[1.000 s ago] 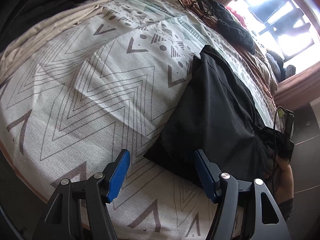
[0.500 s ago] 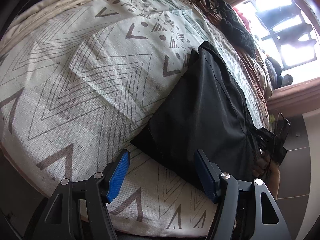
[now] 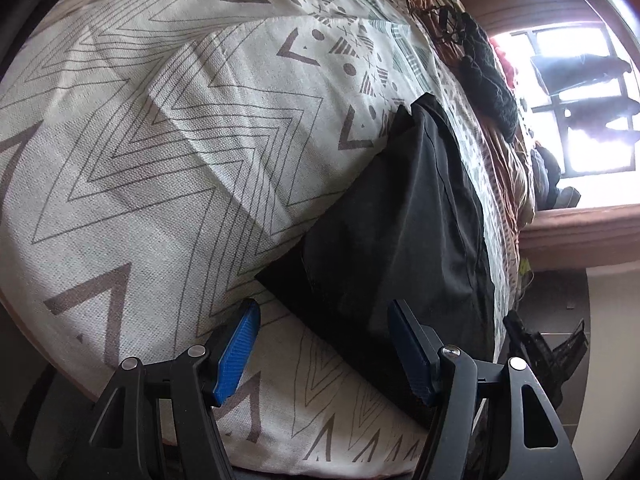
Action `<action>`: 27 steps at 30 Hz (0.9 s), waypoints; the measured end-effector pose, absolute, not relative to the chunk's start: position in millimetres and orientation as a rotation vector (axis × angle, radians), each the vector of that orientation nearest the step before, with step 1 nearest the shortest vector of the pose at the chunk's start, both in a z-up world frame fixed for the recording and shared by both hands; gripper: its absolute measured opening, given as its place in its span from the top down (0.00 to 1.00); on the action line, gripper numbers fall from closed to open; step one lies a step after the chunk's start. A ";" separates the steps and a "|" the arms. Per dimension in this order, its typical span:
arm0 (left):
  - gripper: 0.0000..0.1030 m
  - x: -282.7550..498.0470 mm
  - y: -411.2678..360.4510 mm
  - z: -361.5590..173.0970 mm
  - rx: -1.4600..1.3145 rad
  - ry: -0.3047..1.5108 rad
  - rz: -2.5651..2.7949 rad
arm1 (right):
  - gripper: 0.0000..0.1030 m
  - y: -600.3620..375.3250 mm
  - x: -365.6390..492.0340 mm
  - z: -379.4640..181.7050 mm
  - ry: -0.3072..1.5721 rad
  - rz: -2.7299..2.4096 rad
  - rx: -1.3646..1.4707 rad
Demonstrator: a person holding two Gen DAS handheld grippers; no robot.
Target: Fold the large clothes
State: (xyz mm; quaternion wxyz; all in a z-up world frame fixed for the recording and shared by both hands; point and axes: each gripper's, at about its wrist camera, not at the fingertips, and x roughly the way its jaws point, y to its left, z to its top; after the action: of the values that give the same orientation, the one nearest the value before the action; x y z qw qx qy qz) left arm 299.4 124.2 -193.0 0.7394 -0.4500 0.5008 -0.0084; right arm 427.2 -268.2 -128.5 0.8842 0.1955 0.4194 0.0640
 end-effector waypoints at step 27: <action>0.34 327.6 74.3 -123.5 -0.811 0.815 -0.279 | 0.85 -276.0 394.8 -114.8 0.827 0.175 0.414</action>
State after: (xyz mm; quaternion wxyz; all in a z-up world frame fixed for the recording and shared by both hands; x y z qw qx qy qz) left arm 327.6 74.3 -123.5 0.8302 -0.3821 0.3840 -0.1317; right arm 394.8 -276.0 -114.8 0.8913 0.1995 0.3983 0.0843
